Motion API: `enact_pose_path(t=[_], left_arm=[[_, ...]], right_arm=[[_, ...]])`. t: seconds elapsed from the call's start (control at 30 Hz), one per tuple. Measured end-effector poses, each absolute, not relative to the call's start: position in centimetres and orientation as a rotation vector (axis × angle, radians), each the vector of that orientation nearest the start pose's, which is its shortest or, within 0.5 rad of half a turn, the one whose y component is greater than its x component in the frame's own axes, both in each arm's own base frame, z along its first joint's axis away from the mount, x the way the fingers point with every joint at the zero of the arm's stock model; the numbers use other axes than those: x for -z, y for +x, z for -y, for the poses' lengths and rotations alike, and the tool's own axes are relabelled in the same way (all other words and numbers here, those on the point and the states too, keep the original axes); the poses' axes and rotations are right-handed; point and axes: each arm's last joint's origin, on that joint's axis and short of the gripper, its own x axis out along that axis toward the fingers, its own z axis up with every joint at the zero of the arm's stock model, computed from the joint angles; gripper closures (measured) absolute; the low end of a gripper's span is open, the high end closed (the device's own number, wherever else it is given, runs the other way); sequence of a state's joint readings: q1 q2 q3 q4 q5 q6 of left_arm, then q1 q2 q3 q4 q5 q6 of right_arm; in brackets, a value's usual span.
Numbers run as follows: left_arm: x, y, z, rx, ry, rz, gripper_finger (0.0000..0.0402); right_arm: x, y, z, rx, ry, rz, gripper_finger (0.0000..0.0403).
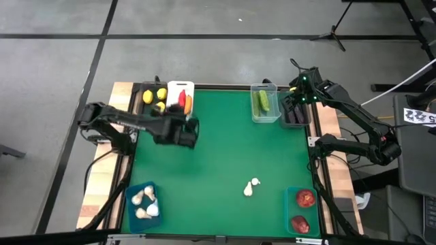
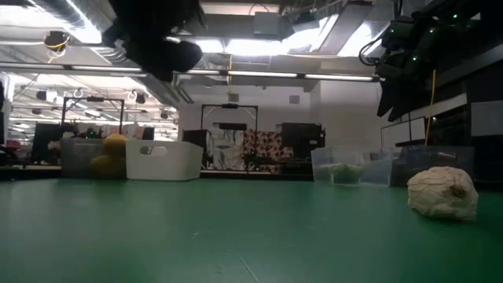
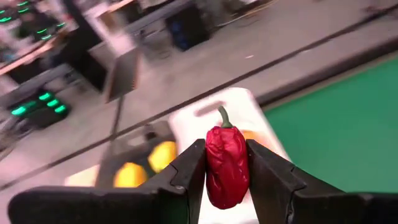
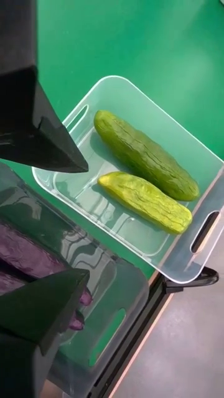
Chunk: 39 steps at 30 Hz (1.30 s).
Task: Sort produce into baskets
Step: Put the red chili pepper into the white bin, then put the garlic into the blue bin
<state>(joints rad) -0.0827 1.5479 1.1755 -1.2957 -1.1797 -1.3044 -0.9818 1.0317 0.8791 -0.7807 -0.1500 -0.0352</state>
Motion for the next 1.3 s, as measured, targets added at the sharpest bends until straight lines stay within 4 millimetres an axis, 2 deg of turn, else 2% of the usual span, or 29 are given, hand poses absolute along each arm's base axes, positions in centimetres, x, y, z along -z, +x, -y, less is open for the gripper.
enact_pose_path(t=[0.17,0.3,0.47,0.57,0.7,0.87,1.17,1.3], left_arm=[[-25.7,25.3,-4.8,-1.561,-0.05,-0.612,0.0301],[-24.6,25.3,-7.6,-1.597,-0.088,-0.684,0.0302],[-22.2,25.1,-10.9,-1.52,-0.202,-0.811,0.0302],[-20.9,25.1,-12.2,-1.441,-0.261,-0.837,0.0302],[-19.7,25.3,-13.0,-1.366,-0.329,-0.797,0.0302],[-20.0,26.0,-13.7,-1.274,-0.354,-0.744,0.0291],[-19.9,26.0,-13.7,-1.222,-0.306,-0.807,0.0184],[-19.8,26.3,-13.4,-1.148,-0.376,-0.809,0.0151]], right_arm=[[-27.5,11.1,15.9,0.756,0.477,-0.812,0.0139],[-27.5,11.1,15.9,0.756,0.475,-0.81,0.0139],[-27.5,11.1,15.9,0.754,0.471,-0.812,0.0139],[-27.5,11.1,15.9,0.749,0.461,-0.816,0.0139],[-27.5,11.1,15.9,0.747,0.458,-0.818,0.0139],[-27.5,11.1,15.9,0.746,0.456,-0.819,0.0139],[-27.5,11.1,15.9,0.746,0.455,-0.819,0.0139],[-27.5,11.1,15.9,0.746,0.456,-0.819,0.0139]])
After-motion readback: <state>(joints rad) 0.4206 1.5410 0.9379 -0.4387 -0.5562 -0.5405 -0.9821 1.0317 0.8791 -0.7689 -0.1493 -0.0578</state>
